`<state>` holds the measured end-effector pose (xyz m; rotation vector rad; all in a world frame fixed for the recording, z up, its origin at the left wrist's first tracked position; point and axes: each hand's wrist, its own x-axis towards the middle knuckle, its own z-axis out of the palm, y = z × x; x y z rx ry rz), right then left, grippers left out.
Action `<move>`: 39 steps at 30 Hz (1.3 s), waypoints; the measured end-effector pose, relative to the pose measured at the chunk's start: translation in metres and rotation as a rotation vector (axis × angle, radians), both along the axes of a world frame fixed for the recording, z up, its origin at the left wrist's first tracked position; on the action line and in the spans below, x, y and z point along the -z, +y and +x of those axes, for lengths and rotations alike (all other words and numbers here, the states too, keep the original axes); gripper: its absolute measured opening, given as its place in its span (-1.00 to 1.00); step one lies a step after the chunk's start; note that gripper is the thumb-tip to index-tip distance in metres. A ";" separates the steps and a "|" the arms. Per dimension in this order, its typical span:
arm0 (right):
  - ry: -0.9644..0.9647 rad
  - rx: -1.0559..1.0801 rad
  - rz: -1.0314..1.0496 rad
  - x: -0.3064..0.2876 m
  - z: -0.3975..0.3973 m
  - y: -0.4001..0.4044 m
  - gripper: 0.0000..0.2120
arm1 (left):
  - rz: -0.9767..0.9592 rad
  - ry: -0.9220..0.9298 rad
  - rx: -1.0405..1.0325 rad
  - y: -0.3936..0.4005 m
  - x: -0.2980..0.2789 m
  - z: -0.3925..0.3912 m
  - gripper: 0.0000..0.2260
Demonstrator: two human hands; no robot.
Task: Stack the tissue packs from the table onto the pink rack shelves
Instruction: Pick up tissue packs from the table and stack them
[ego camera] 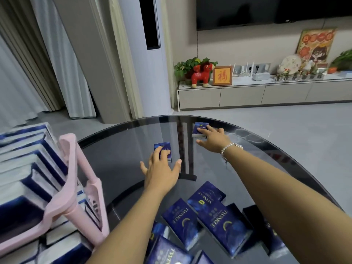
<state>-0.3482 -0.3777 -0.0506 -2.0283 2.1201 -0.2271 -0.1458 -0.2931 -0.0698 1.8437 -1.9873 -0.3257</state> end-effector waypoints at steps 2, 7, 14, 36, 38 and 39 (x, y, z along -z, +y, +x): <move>-0.054 -0.039 0.004 -0.003 0.002 0.010 -0.49 | -0.001 0.029 -0.016 0.001 -0.003 0.000 -0.63; -0.129 -0.146 -0.003 -0.017 0.015 0.057 -0.55 | -0.057 0.125 -0.043 0.012 -0.014 0.005 -0.82; -0.314 -0.126 -0.061 -0.032 0.037 0.118 -0.69 | 0.046 0.260 0.057 0.059 -0.029 0.024 -0.88; -1.170 -0.009 -0.133 -0.091 0.095 0.261 -0.76 | -0.110 0.947 0.040 0.237 -0.084 0.076 -0.77; -1.227 -0.014 -0.139 -0.094 0.101 0.280 -0.79 | -0.113 0.977 -0.018 0.252 -0.089 0.084 -0.87; -1.255 -0.016 -0.140 -0.095 0.104 0.289 -0.80 | -0.119 0.994 -0.052 0.259 -0.091 0.087 -0.93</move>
